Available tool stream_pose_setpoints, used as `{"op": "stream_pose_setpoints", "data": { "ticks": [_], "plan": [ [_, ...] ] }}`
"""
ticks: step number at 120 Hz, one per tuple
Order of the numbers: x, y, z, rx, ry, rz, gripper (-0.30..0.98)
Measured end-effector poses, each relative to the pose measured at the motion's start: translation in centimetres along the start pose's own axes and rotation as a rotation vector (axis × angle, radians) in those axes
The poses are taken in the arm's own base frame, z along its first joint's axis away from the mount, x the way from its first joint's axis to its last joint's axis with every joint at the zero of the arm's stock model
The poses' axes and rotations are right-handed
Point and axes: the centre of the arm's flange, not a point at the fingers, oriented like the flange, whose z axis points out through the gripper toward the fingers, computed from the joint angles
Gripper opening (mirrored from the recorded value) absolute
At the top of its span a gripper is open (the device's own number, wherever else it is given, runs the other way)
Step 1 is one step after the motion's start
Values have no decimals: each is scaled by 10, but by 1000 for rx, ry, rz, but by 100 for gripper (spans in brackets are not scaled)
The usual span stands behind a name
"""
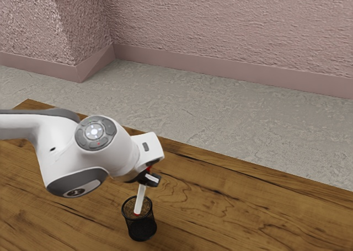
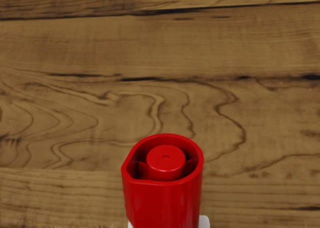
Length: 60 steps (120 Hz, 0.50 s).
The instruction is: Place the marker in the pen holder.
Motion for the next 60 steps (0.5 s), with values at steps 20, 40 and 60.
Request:
{"op": "stream_pose_setpoints", "data": {
  "ticks": [20, 40, 60],
  "plan": [
    [-3, 3, -4, 4, 0, -47, 26],
    [6, -1, -14, 19, 2, -96, 49],
    [174, -113, -72, -46, 15, -455, 60]
  ]
}}
